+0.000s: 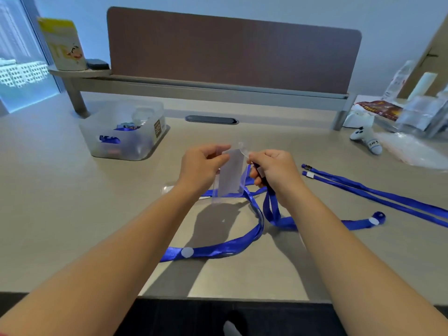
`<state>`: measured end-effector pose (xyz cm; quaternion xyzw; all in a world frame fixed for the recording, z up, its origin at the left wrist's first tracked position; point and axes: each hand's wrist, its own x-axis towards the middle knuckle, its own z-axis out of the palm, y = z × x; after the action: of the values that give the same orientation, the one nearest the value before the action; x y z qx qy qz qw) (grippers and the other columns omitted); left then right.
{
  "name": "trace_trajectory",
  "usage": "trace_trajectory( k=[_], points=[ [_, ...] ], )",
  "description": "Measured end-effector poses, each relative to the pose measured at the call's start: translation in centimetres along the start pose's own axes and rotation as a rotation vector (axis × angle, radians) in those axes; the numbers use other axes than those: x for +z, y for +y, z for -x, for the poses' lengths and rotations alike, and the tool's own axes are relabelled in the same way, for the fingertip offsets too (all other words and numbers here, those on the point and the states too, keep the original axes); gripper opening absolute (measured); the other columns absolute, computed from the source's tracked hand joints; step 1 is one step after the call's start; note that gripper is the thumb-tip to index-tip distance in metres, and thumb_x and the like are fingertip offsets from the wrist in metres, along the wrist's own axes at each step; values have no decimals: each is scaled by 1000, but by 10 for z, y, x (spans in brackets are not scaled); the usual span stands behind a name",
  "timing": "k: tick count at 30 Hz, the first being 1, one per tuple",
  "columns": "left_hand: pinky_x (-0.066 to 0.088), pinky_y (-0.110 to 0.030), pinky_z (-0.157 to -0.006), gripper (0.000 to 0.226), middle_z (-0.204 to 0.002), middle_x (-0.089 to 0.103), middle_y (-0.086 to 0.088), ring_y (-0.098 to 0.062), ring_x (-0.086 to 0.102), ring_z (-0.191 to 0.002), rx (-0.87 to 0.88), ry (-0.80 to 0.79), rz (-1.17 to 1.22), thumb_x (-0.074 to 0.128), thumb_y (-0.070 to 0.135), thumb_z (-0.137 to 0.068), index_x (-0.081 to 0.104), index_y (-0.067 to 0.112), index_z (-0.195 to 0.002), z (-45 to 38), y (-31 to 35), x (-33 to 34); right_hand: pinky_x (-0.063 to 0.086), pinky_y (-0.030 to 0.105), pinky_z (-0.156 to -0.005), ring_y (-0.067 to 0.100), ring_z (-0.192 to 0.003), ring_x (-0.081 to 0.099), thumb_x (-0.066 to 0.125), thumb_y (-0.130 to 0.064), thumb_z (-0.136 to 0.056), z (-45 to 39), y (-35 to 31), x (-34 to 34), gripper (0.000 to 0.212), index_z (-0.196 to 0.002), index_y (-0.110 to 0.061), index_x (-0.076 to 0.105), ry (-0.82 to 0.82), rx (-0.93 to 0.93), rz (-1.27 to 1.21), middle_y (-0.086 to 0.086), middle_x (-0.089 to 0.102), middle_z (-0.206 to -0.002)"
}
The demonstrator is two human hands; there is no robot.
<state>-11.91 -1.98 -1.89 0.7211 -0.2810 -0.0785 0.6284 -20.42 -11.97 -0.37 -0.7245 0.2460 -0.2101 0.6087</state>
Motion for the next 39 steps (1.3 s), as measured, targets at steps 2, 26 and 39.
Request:
trace_trajectory(
  k=[2, 26, 39],
  points=[
    [50, -31, -72, 29, -105, 61, -7, -20, 53, -95, 8, 7, -9, 52, 10, -87, 57, 6, -116, -2, -5, 0, 36, 12, -32, 1, -24, 39, 53, -17, -89, -4, 3, 2, 29, -62, -9, 55, 3, 2, -16, 1, 49, -45],
    [40, -9, -66, 28, -102, 66, -12, -15, 52, -86, 385, 151, -359, 52, 8, -86, 58, 6, -113, -99, -12, -13, 31, 11, -33, 2, -25, 35, 50, -17, -90, -105, -30, 19, 27, -67, -12, 62, -81, -68, 28, -5, 45, -38],
    [50, -38, -78, 27, -104, 66, -20, -19, 50, -87, 382, 217, -433, 53, 11, -86, 60, 1, -110, -86, -22, -41, 29, 18, -39, 9, -36, 28, 47, -11, -89, -97, -29, 45, 27, -66, -9, 59, -134, 5, 93, -7, 37, -23]
  ],
)
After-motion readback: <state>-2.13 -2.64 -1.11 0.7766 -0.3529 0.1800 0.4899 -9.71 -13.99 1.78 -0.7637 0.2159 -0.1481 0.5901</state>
